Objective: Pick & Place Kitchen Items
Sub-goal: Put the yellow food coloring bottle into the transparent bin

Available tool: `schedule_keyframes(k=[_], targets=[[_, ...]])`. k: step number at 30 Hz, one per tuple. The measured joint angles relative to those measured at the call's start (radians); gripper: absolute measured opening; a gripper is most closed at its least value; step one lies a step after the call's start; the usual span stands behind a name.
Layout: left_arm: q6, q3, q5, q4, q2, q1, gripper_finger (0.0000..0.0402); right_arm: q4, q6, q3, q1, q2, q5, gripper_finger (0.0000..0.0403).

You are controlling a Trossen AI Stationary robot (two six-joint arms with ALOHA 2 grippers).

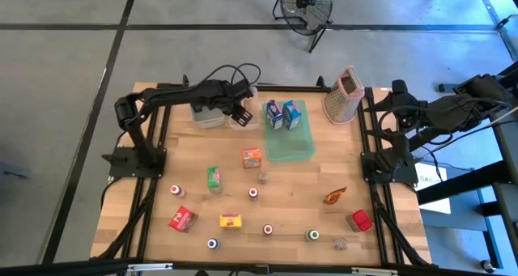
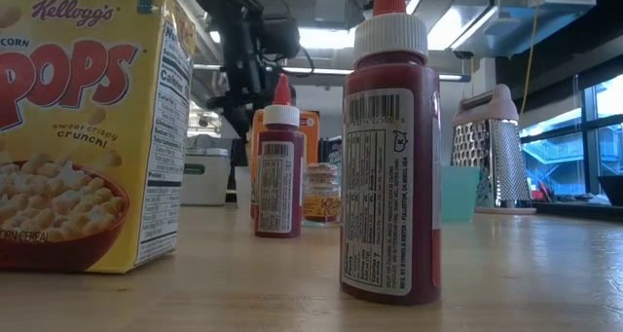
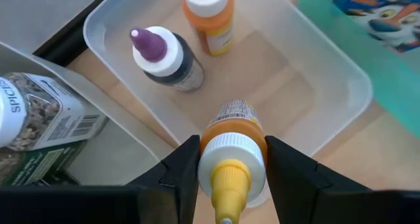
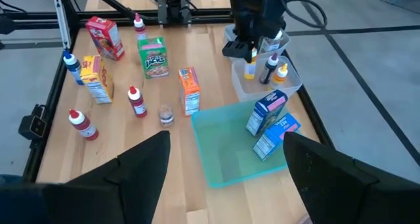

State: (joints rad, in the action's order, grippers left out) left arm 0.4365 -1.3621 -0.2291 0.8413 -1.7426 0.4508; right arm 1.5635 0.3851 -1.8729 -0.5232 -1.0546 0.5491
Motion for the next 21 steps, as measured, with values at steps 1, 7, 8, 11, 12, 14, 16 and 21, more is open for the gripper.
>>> schedule_keyframes(k=[1, 7, 8, 11, 12, 14, 16, 21], targets=[[-0.007, 0.0, 0.0, 0.0, -0.004, 0.003, 0.0142, 0.0, 0.0, 0.0, 0.0, 0.0, 0.0, 0.03], [-0.031, 0.0, 0.003, 0.002, -0.027, 0.01, 0.0142, 0.0, 0.0, 0.0, 0.0, 0.0, 0.0, 0.03], [-0.038, 0.0, 0.002, 0.003, -0.029, 0.012, 0.0142, 0.0, 0.0, 0.0, 0.0, 0.0, 0.0, 0.03], [-0.048, 0.0, -0.007, -0.004, -0.041, 0.012, 0.0142, 0.0, 0.0, 0.0, 0.0, 0.0, 0.0, 0.03], [-0.049, 0.0, -0.011, -0.003, -0.042, 0.012, 0.0142, 0.0, 0.0, 0.0, 0.0, 0.0, 0.0, 0.03], [-0.059, 0.0, -0.021, -0.008, -0.042, 0.014, 0.0142, 0.001, 0.0, 0.0, 0.0, 0.0, 0.0, 0.03], [-0.068, 0.0, -0.036, -0.01, -0.042, 0.014, 0.0146, 0.001, -0.005, 0.0, 0.0, 0.0, 0.0, 0.03], [-0.091, 0.0, -0.008, -0.009, -0.042, 0.022, 0.015, 0.004, -0.007, 0.0, 0.0, 0.0, 0.005, 0.03]])
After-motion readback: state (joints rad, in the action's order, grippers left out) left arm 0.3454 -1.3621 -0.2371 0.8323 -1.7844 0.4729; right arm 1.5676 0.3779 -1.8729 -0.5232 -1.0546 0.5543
